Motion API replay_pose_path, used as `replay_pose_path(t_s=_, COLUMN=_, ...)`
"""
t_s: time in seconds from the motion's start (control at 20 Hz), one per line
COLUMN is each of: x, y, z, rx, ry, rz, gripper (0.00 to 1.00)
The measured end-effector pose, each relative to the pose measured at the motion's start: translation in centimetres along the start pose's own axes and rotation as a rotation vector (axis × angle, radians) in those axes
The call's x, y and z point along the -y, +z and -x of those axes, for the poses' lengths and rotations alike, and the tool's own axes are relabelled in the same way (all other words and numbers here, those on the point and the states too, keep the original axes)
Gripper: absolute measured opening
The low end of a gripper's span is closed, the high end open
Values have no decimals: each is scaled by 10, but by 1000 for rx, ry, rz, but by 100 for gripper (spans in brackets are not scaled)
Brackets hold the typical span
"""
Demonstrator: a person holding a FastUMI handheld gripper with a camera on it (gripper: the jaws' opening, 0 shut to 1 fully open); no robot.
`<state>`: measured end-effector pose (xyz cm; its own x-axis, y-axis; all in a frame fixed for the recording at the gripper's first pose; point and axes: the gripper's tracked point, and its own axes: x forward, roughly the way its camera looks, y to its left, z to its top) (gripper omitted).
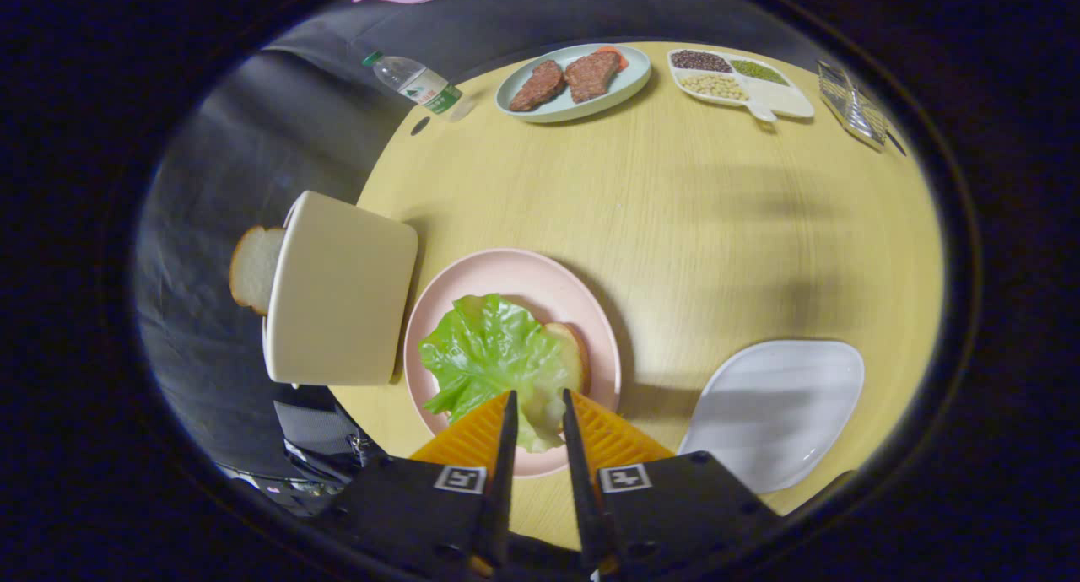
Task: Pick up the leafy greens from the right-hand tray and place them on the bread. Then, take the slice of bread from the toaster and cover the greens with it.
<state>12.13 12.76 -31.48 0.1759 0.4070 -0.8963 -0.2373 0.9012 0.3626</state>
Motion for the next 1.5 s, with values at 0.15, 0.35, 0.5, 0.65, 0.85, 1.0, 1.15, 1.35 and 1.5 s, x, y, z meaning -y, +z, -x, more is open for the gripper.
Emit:
replay_pose_path(t_s=0.15, x=2, y=5, z=10, rx=13, ry=-18, rz=-30, gripper=70)
replay_pose_path(t_s=0.35, x=-4, y=9, z=33, rx=47, ry=-29, rz=-71, gripper=100)
replay_pose_path(t_s=0.5, x=-19, y=14, z=57, rx=80, ry=-55, rz=-50, gripper=100)
replay_pose_path(t_s=0.65, x=-49, y=26, z=84, rx=104, ry=-67, rz=5, gripper=100)
replay_pose_path(t_s=0.85, x=-110, y=44, z=103, rx=122, ry=-18, rz=-28, gripper=100)
replay_pose_path(t_s=1.0, x=-138, y=62, z=101, rx=122, ry=-36, rz=-41, gripper=100)
replay_pose_path(t_s=1.15, x=-177, y=77, z=94, rx=99, ry=-17, rz=-83, gripper=99)
replay_pose_path(t_s=1.35, x=-231, y=94, z=75, rx=87, ry=11, rz=-65, gripper=100)
replay_pose_path(t_s=1.5, x=-271, y=97, z=57, rx=72, ry=45, rz=-54, gripper=100)
